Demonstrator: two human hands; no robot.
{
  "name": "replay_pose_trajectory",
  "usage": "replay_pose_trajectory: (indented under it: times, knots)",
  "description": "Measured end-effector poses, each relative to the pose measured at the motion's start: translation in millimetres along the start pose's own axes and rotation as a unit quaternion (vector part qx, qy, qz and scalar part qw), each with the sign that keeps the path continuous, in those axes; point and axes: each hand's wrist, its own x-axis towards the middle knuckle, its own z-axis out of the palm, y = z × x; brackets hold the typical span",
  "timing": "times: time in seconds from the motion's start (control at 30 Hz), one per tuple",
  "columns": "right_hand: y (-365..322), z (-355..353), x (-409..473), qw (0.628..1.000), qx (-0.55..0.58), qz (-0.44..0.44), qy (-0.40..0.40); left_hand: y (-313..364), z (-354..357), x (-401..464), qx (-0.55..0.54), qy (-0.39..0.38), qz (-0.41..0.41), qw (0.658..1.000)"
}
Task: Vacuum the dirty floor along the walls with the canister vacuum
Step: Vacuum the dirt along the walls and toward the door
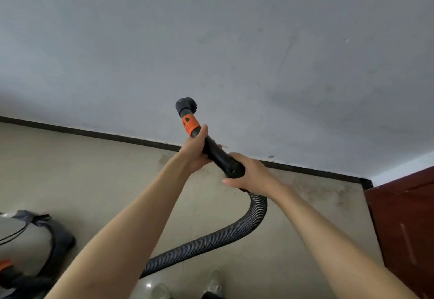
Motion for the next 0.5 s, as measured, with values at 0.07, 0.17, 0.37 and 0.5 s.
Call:
replay_pose_trajectory:
  times: [0.07,0.17,0.37,0.5]
  knots:
    - [5.0,14.1,7.3,0.999,0.040,0.003,-0.009,-9.4,-3.7,14.1,-0.042,0.038,0.000,0.998]
    - [13.9,45.1,24.0,0.995,0.094,0.018,-0.004,-16.4,-24.3,35.1,-0.025,0.102,0.025,0.994]
    - [26.8,118.0,77.0,0.990,0.126,0.057,0.000,-11.7,-96.9,87.1,-0.033,0.166,0.055,0.984]
    - [12.7,178.2,127.7,0.980,0.186,0.060,0.031,3.2,-161.6,134.1,-0.048,0.192,0.048,0.979]
